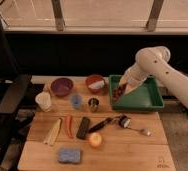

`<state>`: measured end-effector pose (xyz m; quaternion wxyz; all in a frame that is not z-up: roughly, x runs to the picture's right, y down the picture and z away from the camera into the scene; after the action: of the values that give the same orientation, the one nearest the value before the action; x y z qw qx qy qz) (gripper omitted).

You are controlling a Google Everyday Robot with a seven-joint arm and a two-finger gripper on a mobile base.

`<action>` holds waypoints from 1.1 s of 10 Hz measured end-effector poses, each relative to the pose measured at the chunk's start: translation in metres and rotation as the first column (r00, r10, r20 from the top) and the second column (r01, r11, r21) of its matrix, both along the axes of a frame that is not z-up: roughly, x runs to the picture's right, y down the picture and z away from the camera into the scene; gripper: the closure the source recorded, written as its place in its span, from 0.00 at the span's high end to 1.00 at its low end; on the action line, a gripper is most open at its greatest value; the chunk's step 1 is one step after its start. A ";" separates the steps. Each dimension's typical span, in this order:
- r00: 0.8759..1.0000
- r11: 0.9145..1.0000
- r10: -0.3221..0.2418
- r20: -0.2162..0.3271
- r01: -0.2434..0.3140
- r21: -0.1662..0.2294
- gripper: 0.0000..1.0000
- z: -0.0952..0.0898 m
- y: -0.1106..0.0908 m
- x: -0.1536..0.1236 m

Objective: Place grapes in metal cup

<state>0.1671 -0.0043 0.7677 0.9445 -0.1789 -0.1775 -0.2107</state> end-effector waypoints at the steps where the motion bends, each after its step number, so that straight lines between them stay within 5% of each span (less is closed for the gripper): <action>1: 1.000 1.000 -0.017 0.026 0.016 0.008 0.00 0.004 0.000 -0.016; 4: 0.993 0.998 -0.055 0.104 0.054 0.015 0.00 0.023 0.006 -0.057; 11: 0.976 0.995 -0.089 0.196 0.081 0.050 0.00 0.035 -0.003 -0.099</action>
<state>0.0682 -0.0071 0.8026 0.9157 -0.1448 -0.2586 -0.2713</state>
